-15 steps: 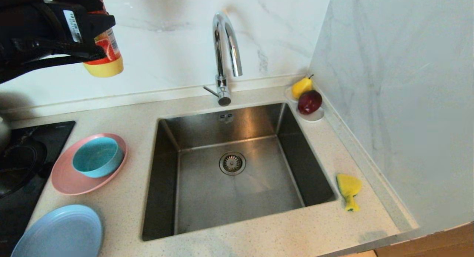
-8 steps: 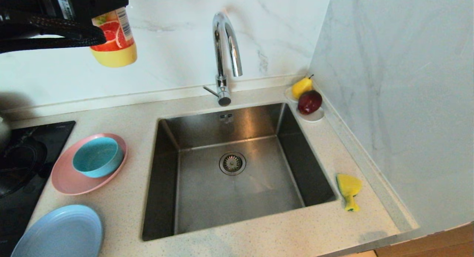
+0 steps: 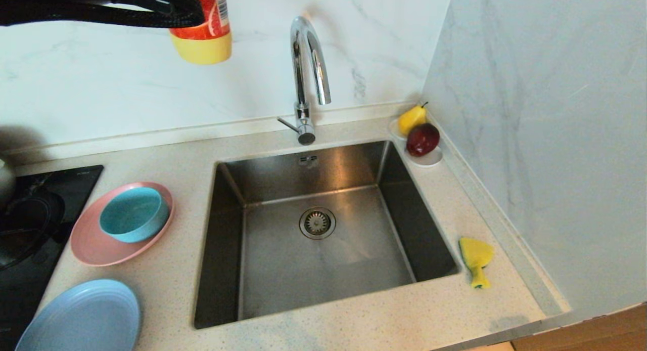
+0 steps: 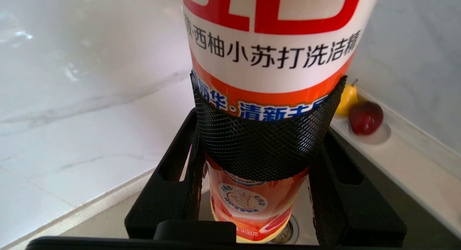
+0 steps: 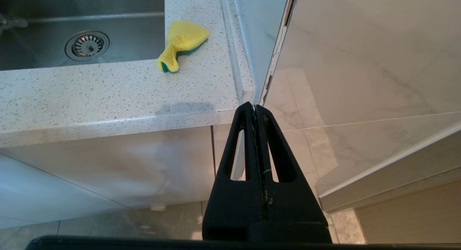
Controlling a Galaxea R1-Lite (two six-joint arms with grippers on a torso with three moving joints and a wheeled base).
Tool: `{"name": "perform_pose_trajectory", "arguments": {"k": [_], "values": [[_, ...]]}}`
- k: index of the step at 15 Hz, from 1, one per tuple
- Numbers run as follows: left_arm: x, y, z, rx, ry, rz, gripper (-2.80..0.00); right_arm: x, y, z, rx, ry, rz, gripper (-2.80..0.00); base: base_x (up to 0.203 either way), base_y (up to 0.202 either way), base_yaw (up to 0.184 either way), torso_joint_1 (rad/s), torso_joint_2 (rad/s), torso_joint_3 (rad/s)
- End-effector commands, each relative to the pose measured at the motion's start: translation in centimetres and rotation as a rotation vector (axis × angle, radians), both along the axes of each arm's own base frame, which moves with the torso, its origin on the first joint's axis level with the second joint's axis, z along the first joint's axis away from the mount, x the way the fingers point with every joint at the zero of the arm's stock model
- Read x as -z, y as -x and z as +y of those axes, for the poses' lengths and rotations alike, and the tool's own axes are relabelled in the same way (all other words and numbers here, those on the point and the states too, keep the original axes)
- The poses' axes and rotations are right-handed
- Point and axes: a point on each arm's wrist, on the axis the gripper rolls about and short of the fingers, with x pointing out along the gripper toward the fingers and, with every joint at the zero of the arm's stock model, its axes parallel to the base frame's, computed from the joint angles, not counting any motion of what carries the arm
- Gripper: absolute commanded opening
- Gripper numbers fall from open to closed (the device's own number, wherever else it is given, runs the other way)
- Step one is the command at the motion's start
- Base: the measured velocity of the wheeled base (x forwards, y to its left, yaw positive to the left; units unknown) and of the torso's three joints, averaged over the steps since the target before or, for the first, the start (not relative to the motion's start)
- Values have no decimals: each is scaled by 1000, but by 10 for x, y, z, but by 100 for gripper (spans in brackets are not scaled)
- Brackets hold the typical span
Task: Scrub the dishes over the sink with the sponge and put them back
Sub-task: Squeeze it onto the sponge
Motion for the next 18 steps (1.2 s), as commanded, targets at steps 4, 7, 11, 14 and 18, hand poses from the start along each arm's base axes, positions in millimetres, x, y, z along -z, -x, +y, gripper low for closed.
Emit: {"name": "perform_pose_trajectory", "arguments": {"k": [4,7,11,14,18], "values": [[9,-16,-68,71,-42,33,-280,0,0,0,-1,0,-1,-280,0,0,0,0,0,0],[15,-19,-100,100,-52,44,-280,0,0,0,-1,0,-1,-280,0,0,0,0,0,0],[29,-27,-134,117,-76,60,-280,0,0,0,-1,0,-1,-280,0,0,0,0,0,0],[41,-32,-151,128,-96,78,-280,0,0,0,-1,0,-1,-280,0,0,0,0,0,0],[66,-39,-168,113,-153,126,-280,0,0,0,-1,0,-2,-280,0,0,0,0,0,0]]}}
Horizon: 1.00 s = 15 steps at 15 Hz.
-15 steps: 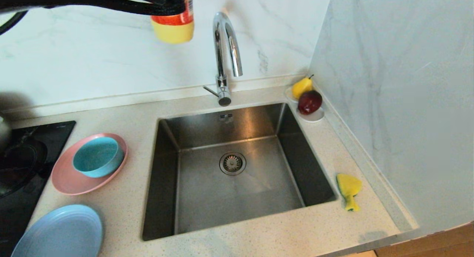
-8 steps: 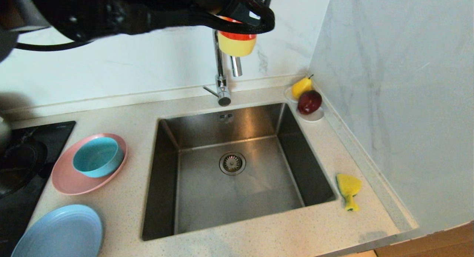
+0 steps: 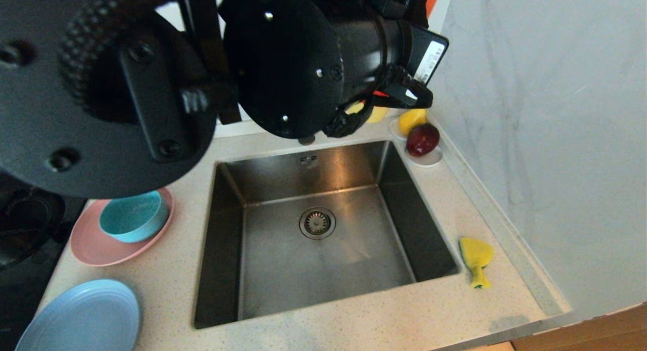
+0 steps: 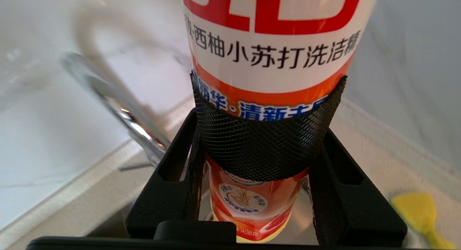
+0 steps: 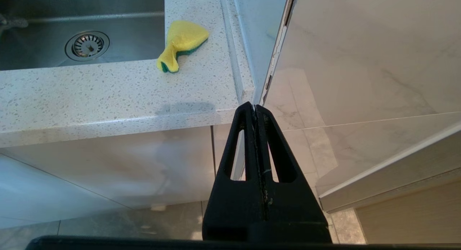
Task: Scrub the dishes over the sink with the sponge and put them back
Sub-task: Squeeze it onto the sponge
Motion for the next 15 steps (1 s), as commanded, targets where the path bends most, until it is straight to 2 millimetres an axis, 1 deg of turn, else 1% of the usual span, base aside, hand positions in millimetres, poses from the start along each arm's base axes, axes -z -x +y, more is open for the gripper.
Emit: {"name": "perform_pose_trajectory", "arguments": {"k": [1,5,7,10,12,15], "values": [[25,-9,-17,-2,-60,37,-280,0,0,0,-1,1,-1,-280,0,0,0,0,0,0],[51,-17,-34,-2,-123,74,-280,0,0,0,-1,1,-1,-280,0,0,0,0,0,0],[63,-20,-39,-30,-155,91,-280,0,0,0,-1,1,-1,-280,0,0,0,0,0,0],[77,-21,-41,-31,-207,113,-280,0,0,0,-1,1,-1,-280,0,0,0,0,0,0],[90,-23,-44,-32,-258,125,-280,0,0,0,-1,1,-1,-280,0,0,0,0,0,0],[108,-22,-53,-19,-320,136,-280,0,0,0,-1,1,-1,-280,0,0,0,0,0,0]]}}
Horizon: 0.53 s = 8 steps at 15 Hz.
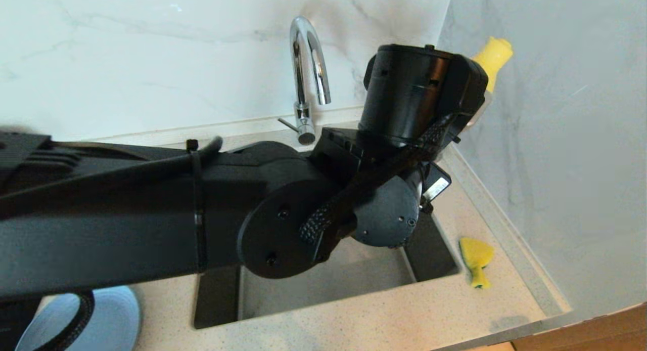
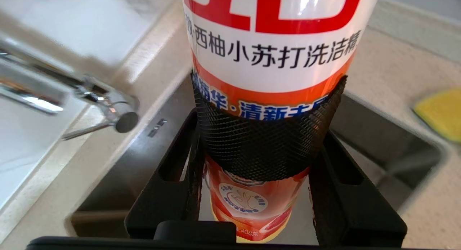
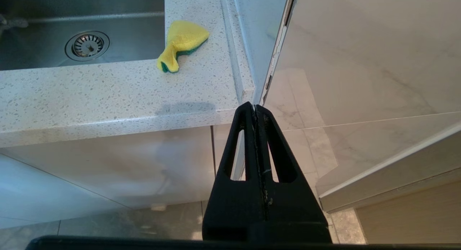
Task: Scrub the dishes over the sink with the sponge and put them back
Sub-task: Squeeze it onto the sponge
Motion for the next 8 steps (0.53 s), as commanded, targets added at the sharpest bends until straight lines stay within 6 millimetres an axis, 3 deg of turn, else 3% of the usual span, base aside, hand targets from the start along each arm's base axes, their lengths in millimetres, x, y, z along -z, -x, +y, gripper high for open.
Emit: {"name": "perform_pose_trajectory", "arguments": {"k": [1,8], "values": [[17,-1,-10,5,-40,18,-280,0,0,0,-1,1,0,-280,0,0,0,0,0,0],[59,5,-39,18,-141,50,-280,0,0,0,-1,1,0,-280,0,0,0,0,0,0]]}}
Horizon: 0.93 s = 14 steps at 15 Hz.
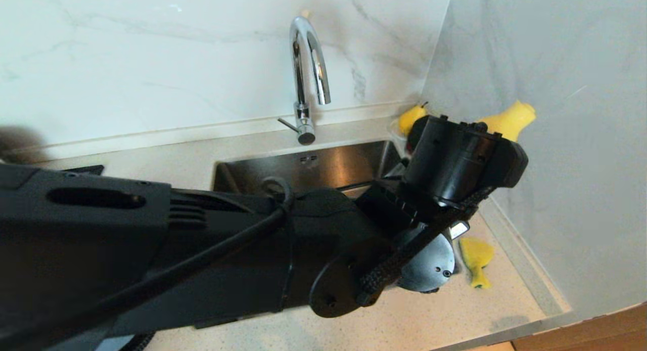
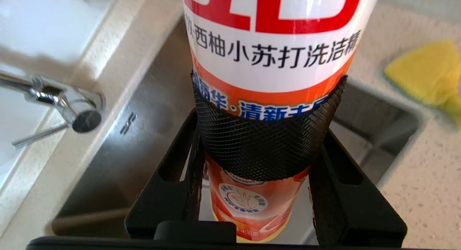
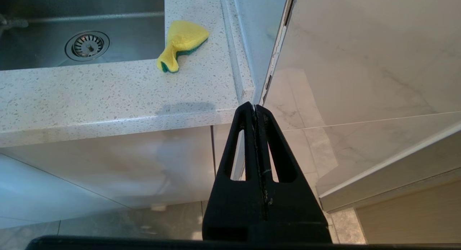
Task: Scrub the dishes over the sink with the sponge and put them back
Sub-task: Squeeze it onto the sponge
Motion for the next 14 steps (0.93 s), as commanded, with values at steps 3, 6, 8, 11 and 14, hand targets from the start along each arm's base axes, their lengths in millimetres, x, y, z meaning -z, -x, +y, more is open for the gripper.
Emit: {"name": "perform_pose_trajectory", "arguments": {"k": [3,6,8,11,14], "values": [[31,4,-9,-12,-78,28,-280,0,0,0,-1,1,-1,-280,0,0,0,0,0,0],[39,8,-10,-4,-92,33,-280,0,0,0,-1,1,-1,-280,0,0,0,0,0,0],[47,8,-13,0,-109,41,-280,0,0,0,-1,1,-1,-280,0,0,0,0,0,0],[55,7,-15,2,-134,48,-280,0,0,0,-1,1,-1,-280,0,0,0,0,0,0],[62,8,-14,12,-187,46,-280,0,0,0,-1,1,-1,-280,0,0,0,0,0,0]]}}
